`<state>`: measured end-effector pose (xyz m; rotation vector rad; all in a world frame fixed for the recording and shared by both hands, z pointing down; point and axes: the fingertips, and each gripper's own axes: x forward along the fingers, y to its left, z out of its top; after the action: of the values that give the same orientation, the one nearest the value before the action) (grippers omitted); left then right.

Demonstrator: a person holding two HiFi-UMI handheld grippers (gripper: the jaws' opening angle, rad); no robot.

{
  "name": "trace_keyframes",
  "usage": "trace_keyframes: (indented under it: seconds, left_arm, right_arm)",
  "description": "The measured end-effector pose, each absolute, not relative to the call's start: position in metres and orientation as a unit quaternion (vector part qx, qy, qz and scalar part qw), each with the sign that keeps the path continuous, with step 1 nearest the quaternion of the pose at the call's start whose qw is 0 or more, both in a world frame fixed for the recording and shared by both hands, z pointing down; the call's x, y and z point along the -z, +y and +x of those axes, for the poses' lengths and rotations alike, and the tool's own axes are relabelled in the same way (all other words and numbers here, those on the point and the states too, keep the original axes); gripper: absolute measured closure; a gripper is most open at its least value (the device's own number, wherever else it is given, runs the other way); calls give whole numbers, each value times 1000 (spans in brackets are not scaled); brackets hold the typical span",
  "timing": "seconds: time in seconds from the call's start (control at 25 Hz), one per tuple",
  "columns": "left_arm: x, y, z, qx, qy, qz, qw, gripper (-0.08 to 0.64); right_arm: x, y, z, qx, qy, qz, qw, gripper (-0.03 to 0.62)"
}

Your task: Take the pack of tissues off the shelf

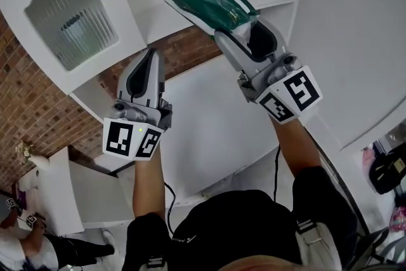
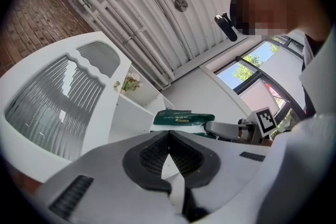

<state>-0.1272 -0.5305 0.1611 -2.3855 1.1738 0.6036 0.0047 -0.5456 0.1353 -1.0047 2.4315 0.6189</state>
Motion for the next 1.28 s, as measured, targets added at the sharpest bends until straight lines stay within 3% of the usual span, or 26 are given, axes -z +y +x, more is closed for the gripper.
trace_keyframes:
  seconds: [0.48, 1.28]
  left_arm:
    - [-223, -536, -138, -204, 453, -848, 183, 561]
    - [-237, -540, -138, -193, 463, -848, 170, 561]
  right_arm:
    - [-237, -543, -15, -184, 901, -341, 196, 339]
    - [-262, -539, -13, -178, 903, -346, 182, 342]
